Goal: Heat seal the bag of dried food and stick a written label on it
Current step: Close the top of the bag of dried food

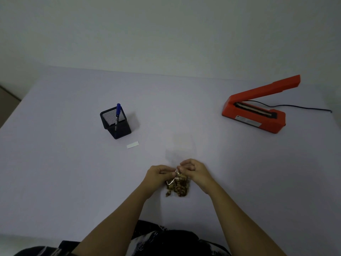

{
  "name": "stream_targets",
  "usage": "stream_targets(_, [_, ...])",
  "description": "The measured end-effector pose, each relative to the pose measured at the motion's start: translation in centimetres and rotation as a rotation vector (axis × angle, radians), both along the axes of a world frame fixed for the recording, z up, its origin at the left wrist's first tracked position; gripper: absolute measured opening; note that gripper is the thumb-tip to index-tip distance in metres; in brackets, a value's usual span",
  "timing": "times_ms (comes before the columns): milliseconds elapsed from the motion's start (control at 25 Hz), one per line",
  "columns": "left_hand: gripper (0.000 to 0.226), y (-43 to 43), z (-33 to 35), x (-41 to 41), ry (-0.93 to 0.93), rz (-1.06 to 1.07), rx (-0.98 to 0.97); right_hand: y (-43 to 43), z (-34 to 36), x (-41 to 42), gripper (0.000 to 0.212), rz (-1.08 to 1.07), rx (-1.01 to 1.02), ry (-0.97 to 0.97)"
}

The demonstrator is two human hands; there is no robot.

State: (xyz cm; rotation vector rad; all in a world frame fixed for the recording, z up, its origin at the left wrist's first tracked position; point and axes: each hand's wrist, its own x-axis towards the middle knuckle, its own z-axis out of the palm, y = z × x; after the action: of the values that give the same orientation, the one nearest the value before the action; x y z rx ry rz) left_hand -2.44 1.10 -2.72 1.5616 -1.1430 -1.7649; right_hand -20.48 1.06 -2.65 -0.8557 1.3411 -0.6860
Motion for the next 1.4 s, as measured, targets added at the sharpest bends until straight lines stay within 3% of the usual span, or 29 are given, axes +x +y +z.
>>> stream_targets(120, [0.010, -0.4, 0.5, -0.3, 0.063, 0.022, 0.078, 0.2, -0.2, 0.1, 0.013, -0.052, 0.000, -0.016])
stream_targets(280, [0.018, -0.4, 0.7, 0.0, -0.008, -0.041, -0.002, 0.2, -0.3, -0.1, 0.009, -0.094, 0.003, -0.028])
stream_targets(520, [0.023, -0.2, 0.4, -0.5, -0.347, -0.117, -0.161, 0.2, -0.5, -1.3, 0.035, -0.077, -0.057, 0.230])
stream_targets(680, [0.005, 0.2, 0.4, -2.2, -0.557, -0.042, -0.209, 0.0, -0.4, -1.0, 0.041, -0.078, -0.081, 0.357])
stream_targets(880, [0.053, 0.2, 0.4, -3.8, -0.774, -0.036, -0.183, 0.2, -0.6, -0.1, 0.032, -0.105, -0.132, 0.469])
stream_targets(1000, [0.069, 0.3, 0.7, -4.1, -0.670, 0.023, -0.129, 0.1, -0.3, 0.2, 0.037, -0.098, -0.173, 0.532])
stream_targets(1080, [0.065, 0.3, 0.8, -4.1, -0.669, 0.018, -0.221, 0.3, -0.1, 0.3, 0.050, -0.112, -0.178, 0.582])
stream_targets(1160, [0.047, 0.3, 0.5, -4.0, -0.715, -0.103, -0.384, 0.4, 0.1, 0.1, 0.058, -0.112, -0.201, 0.627])
stream_targets(1280, [0.019, -0.3, -0.1, -3.6, -0.728, -0.343, -0.534, 0.3, 0.3, -0.1, 0.033, 0.061, -0.369, 0.649])
stream_targets(1400, [0.019, -0.7, -0.1, -3.4, -0.744, -0.410, -0.506, -0.2, 0.3, 0.0, 0.016, 0.228, -0.385, 0.718])
